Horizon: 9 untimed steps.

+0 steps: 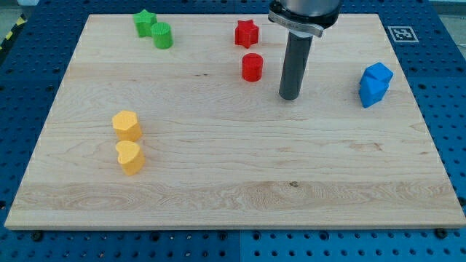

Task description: Slide the yellow hexagon towards the bottom left

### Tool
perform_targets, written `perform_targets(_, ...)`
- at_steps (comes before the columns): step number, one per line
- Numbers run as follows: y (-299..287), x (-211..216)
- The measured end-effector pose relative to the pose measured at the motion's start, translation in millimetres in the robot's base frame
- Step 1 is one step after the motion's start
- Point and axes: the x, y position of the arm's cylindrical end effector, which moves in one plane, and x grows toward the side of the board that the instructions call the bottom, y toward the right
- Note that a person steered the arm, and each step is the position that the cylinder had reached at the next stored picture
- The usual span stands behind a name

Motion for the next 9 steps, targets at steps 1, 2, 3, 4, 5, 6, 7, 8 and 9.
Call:
perform_targets(1, 0.0, 0.0)
perform_targets(2, -20.3, 0.0)
perform_targets(3, -83.3, 7.1)
perform_targets(4, -166.1, 29.0)
perform_targets(5, -251.1, 50.7)
perform_targets(6, -289.0, 63.6)
perform_targets(7, -301.7, 68.0)
perform_targets(8, -304.6, 68.0)
perform_targets(9, -317.5, 68.0)
